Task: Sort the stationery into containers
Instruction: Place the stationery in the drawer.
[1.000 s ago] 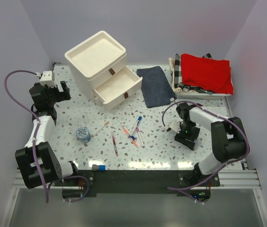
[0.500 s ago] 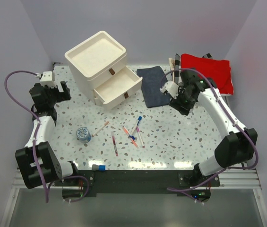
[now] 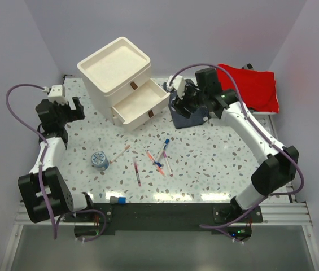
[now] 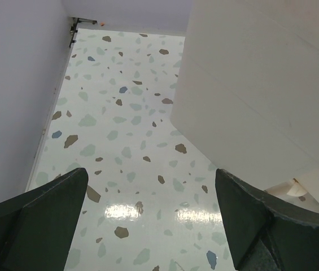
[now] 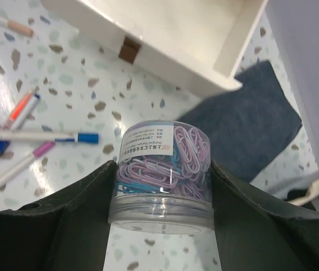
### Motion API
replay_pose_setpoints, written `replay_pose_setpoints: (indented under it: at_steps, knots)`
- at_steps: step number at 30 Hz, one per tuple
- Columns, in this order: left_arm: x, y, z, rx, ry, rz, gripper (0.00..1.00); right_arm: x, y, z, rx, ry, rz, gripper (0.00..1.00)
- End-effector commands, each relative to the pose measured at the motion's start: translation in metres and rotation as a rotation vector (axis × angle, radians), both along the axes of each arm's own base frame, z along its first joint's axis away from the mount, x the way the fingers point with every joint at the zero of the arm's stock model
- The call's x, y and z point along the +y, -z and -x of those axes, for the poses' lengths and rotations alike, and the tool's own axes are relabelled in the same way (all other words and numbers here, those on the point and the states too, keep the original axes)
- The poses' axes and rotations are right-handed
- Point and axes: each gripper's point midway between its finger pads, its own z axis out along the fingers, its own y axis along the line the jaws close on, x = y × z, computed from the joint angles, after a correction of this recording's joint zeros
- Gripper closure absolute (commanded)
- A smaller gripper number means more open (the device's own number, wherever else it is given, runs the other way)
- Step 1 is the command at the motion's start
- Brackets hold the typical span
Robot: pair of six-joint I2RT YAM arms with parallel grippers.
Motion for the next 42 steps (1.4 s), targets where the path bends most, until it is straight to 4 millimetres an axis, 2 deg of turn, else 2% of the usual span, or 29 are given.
replay_pose_setpoints:
  at_steps: [1, 5, 6, 7, 8, 9, 10, 16, 19, 20, 22, 26, 30, 34, 35, 39, 40, 42]
  knots:
    - [0.003, -0.031, -0.013, -0.074, 0.007, -0.024, 0.00, 0.064, -0.057, -0.032, -0.177, -0.010, -0.309, 0.77]
    - [0.003, -0.034, -0.015, -0.075, 0.009, -0.029, 0.00, 0.084, -0.059, -0.055, -0.139, 0.075, -0.444, 0.78]
    - [0.003, -0.033, -0.016, -0.073, 0.009, -0.028, 0.00, 0.092, -0.048, -0.065, -0.120, 0.092, -0.457, 0.78]
    - [0.004, -0.033, -0.016, -0.070, 0.007, -0.025, 0.00, 0.097, -0.055, -0.070, -0.121, 0.101, -0.480, 0.78]
    - [0.003, -0.033, -0.016, -0.070, 0.009, -0.025, 0.00, 0.098, -0.054, -0.077, -0.093, 0.144, -0.509, 0.78]
    - [0.004, -0.033, -0.016, -0.067, 0.008, -0.026, 0.00, 0.104, -0.040, -0.086, -0.063, 0.165, -0.512, 0.78]
    - [0.004, -0.033, -0.016, -0.065, 0.008, -0.030, 0.00, 0.109, -0.047, -0.092, -0.065, 0.175, -0.536, 0.78]
    - [0.008, -0.028, -0.018, -0.050, -0.005, -0.037, 0.00, 0.126, -0.031, -0.123, -0.026, 0.247, -0.575, 0.78]
    - [0.010, -0.026, -0.018, -0.042, -0.010, -0.040, 0.00, 0.127, -0.029, -0.135, -0.033, 0.290, -0.582, 0.78]
    - [0.011, -0.026, -0.018, -0.041, -0.011, -0.040, 0.00, 0.129, -0.017, -0.140, -0.016, 0.304, -0.577, 0.78]
    - [0.012, -0.025, -0.018, -0.036, -0.016, -0.039, 0.00, 0.129, -0.011, -0.145, -0.012, 0.328, -0.574, 0.77]
    - [0.014, -0.026, -0.019, -0.032, -0.025, -0.040, 0.00, 0.133, 0.017, -0.151, 0.035, 0.363, -0.560, 0.76]
    - [0.017, -0.023, -0.019, -0.020, -0.023, -0.070, 0.00, 0.137, 0.035, -0.152, 0.056, 0.379, -0.542, 0.75]
    - [0.019, -0.022, -0.019, -0.020, -0.029, -0.073, 0.00, 0.137, 0.050, -0.151, 0.068, 0.389, -0.519, 0.74]
    - [0.019, -0.022, -0.019, -0.021, -0.028, -0.075, 0.00, 0.137, 0.047, -0.154, 0.053, 0.388, -0.529, 0.74]
    - [0.019, -0.020, -0.017, -0.013, -0.030, -0.075, 0.00, 0.133, 0.058, -0.151, 0.062, 0.398, -0.510, 0.73]
    - [0.019, -0.020, -0.017, -0.013, -0.032, -0.076, 0.00, 0.132, 0.059, -0.150, 0.063, 0.398, -0.507, 0.72]
    - [0.020, -0.021, -0.015, -0.011, -0.034, -0.079, 0.00, 0.132, 0.062, -0.149, 0.066, 0.404, -0.503, 0.62]
